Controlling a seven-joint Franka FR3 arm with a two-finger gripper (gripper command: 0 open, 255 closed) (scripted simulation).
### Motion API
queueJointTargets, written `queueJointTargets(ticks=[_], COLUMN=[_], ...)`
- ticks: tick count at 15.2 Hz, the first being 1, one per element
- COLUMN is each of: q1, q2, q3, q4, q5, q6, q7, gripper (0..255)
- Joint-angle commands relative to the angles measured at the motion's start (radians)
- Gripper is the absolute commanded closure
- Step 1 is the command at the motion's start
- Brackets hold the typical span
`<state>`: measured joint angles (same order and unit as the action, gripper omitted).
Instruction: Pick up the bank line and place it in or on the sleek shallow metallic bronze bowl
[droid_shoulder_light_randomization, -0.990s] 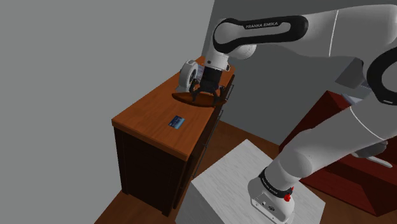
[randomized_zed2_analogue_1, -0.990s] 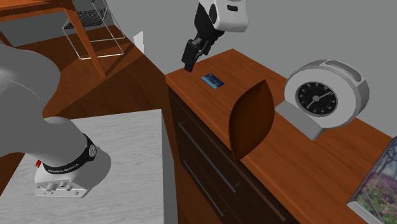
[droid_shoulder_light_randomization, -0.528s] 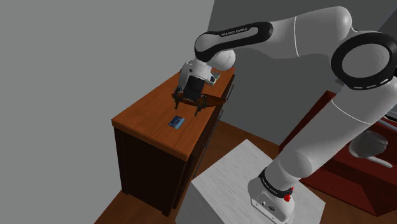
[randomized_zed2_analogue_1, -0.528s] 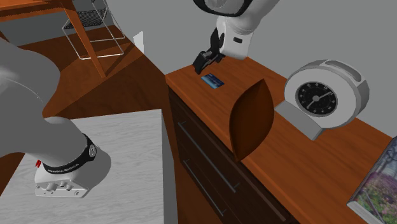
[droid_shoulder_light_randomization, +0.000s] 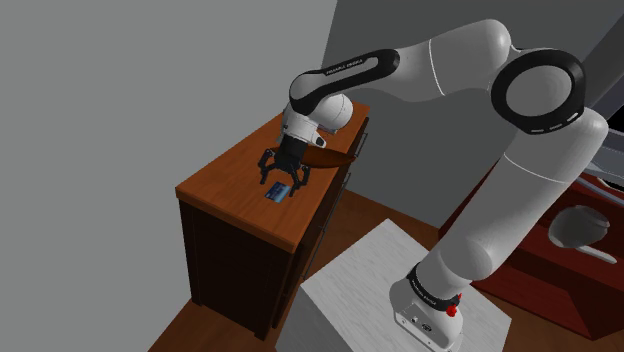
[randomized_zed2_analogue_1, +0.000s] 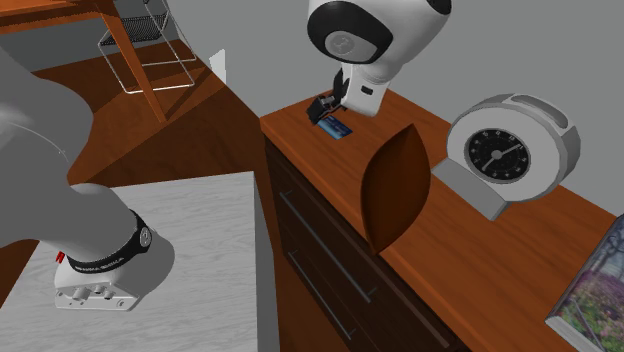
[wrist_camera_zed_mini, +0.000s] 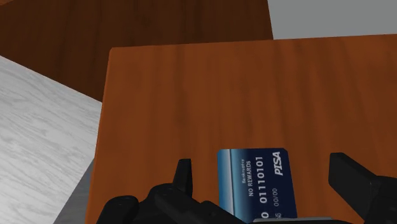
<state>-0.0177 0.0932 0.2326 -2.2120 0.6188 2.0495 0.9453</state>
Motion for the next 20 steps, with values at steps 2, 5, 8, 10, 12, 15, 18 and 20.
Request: queueJointTargets(ticks=[2,5,8,10,12,15,18,20], q1=[0.008,0.008,0.008,0.008,0.008,0.008,0.008,0.008], q2=[0.013,0.013,0.013,0.013,0.013,0.013,0.013,0.013], q3=[0.007,0.007,0.007,0.007,0.007,0.007,0.007,0.007], q4=[-0.013,-0.013,-0.013,-0.013,-0.013,-0.013,-0.013,-0.013], q5=[0.01,0.01,0.01,0.01,0.01,0.01,0.01,0.01], q6=[0.03,0.03,0.03,0.03,0.03,0.03,0.03,0.03], q7=[-0.004,-0.004,-0.004,-0.004,-0.004,-0.004,-0.004,-0.004], gripper=[0,0,0,0,255,255,255,255])
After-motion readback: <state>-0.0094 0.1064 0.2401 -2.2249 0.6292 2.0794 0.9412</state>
